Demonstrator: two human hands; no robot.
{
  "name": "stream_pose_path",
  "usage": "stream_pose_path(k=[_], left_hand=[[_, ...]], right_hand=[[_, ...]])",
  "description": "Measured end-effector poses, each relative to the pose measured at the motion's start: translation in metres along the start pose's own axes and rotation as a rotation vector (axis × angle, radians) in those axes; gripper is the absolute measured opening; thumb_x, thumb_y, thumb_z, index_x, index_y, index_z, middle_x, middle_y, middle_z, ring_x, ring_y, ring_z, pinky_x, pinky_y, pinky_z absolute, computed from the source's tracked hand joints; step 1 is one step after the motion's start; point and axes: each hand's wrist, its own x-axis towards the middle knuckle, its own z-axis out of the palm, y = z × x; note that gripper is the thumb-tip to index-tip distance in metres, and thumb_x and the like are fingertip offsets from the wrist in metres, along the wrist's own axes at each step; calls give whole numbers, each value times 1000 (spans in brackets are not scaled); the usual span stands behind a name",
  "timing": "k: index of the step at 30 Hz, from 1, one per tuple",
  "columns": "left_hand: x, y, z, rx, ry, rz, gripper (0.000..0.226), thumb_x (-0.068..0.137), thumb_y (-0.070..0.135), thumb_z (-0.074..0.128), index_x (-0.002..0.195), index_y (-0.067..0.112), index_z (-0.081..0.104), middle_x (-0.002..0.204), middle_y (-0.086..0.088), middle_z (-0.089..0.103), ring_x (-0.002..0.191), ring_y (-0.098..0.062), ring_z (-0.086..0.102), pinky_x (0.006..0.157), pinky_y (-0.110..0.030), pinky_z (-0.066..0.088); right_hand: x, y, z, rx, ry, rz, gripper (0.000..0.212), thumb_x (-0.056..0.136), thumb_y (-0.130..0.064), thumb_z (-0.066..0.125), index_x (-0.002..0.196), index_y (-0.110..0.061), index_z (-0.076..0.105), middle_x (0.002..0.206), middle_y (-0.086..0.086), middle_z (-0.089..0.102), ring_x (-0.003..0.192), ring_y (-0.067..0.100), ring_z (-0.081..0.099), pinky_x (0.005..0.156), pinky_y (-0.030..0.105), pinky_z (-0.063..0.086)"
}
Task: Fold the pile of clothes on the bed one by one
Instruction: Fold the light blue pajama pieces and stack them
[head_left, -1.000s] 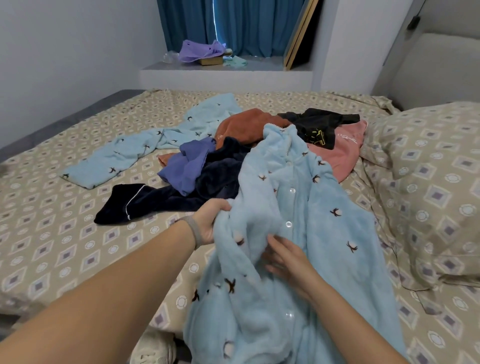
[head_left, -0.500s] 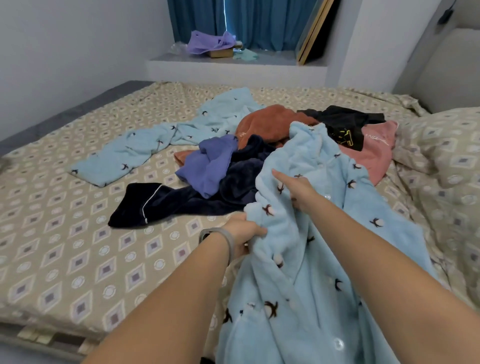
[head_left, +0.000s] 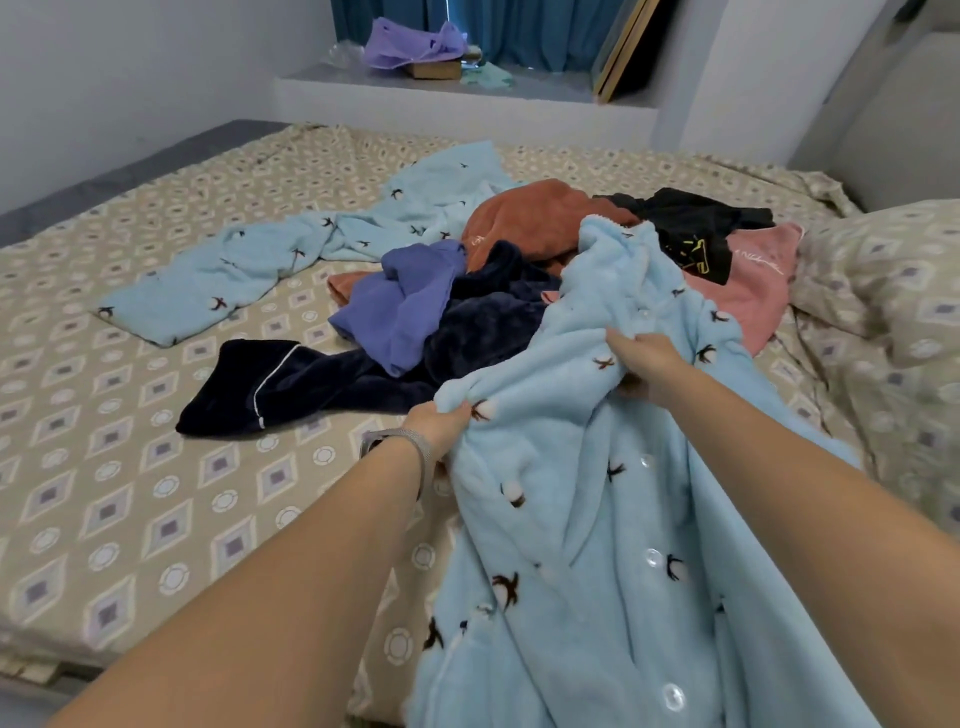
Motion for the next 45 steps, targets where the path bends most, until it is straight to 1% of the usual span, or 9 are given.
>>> stream_pose_path(k=[6,10,15,21,27,34,38,42,45], left_hand=[[-42,3,7,400,-292,-322,46,83,29,74,118,6,54,115,-15,63,94,-31,64,73,-41,58],[-56,10,2,502,-353,-238,36,88,1,65,123,-1,55,124,-19,62,107,-28,63,86,-40,57],[-87,16,-6,474,-506,-166,42,86,-12,58,127,-3,54,127,-20,60,111,-31,62,73,-34,60],[-120,22,-2,278,-640,-132,42,91,-12,49,129,5,55,129,-13,61,115,-28,60,86,-35,55],[-116,20,10,428,-404,-146,34,91,8,59,125,9,56,119,-10,65,94,-23,64,79,-39,54],[-107,17,0,576,-271,-165,39,78,22,69,115,12,57,112,-12,66,96,-30,68,84,-48,56],[-101,17,-3,742,-264,-162,29,86,21,65,111,9,61,110,-11,69,99,-27,69,87,-46,56],[-99,17,-2,1163,-210,-104,18,87,26,64,99,13,66,103,1,71,83,-16,67,72,-25,55],[-87,25,0,1190,28,61,15,88,24,59,94,10,61,88,-2,61,75,-19,59,64,-25,46]], right_hand=[[-95,56,6,208,-292,193,40,86,-44,69,102,-7,66,89,13,69,71,20,65,61,34,60],[-165,103,9,-94,-438,165,40,80,-37,77,108,-13,62,86,1,67,66,8,60,57,24,51],[-228,97,18,-213,-488,151,28,80,-35,77,95,-16,65,88,-6,71,74,4,67,61,16,51],[-296,111,13,148,-113,-43,23,83,-23,73,104,-27,65,96,-10,75,88,6,70,82,30,56],[-310,135,13,-146,7,-264,52,51,-40,83,82,-35,42,84,-4,50,62,14,42,58,25,38],[-240,116,2,2,-105,107,73,68,-36,87,124,-15,45,119,2,58,104,18,62,75,30,54],[-232,130,5,-449,-153,-10,95,70,-39,83,146,-11,32,137,7,48,125,20,50,103,28,41],[-238,138,5,-639,-215,-134,81,89,-39,65,153,-33,15,138,5,33,128,18,43,102,21,34],[-226,135,-1,-719,-283,-161,62,87,-49,63,144,-34,41,137,-3,44,125,11,48,102,18,35]])
